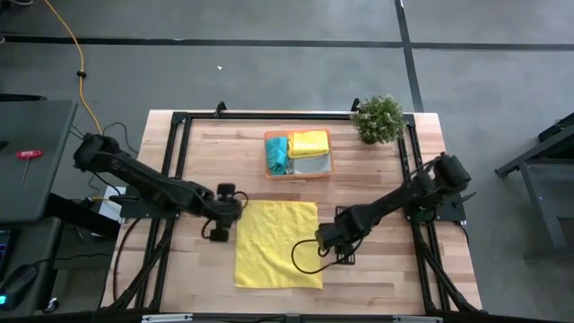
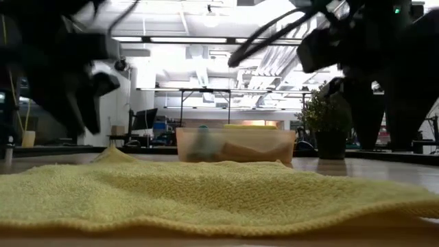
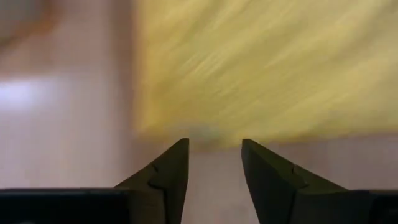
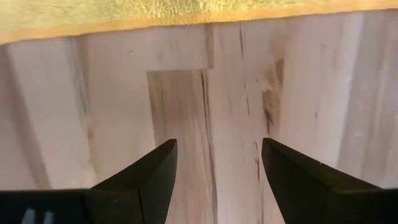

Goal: Fold microfiber towels
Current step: Fold the yellow towel

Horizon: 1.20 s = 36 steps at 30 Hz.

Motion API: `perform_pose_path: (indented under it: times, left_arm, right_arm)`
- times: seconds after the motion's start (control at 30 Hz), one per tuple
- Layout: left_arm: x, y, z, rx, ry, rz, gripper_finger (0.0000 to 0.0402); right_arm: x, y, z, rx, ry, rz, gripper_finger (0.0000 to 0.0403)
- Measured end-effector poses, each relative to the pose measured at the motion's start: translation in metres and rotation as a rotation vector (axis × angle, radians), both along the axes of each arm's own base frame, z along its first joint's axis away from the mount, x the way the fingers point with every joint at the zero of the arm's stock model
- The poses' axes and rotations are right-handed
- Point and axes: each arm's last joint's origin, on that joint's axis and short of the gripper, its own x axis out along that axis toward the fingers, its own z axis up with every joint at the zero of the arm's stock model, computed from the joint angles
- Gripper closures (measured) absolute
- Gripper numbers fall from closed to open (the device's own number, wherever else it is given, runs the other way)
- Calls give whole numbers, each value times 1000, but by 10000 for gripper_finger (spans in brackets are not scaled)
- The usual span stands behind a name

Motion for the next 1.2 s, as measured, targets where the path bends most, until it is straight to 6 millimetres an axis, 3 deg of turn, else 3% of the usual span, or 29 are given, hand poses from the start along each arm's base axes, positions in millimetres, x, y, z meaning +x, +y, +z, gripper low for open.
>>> perform_pose_path:
  times: [0.13,0.27,0.57,0.77,1.0,1.2]
  left_arm:
    - [4,-29,25,-235,-241,-92,274]
    - [2,-63,33,-305,-349,-242,283]
    - [-8,-132,6,-376,-322,-482,283]
    - [20,-167,-2,-289,-319,-479,282]
    - [47,-188,-23,-198,-142,-434,282]
    - [55,-194,-10,-162,-108,-344,287]
  right_arm:
    - [-16,-7,15,38,-49,-37,176]
    - [-40,-16,19,70,-71,-150,176]
    - [-71,-31,19,112,-131,-274,176]
    - [-72,-32,16,98,-145,-188,176]
    - [-71,-32,16,81,-166,-58,176]
    - [-67,-32,17,80,-210,1,176]
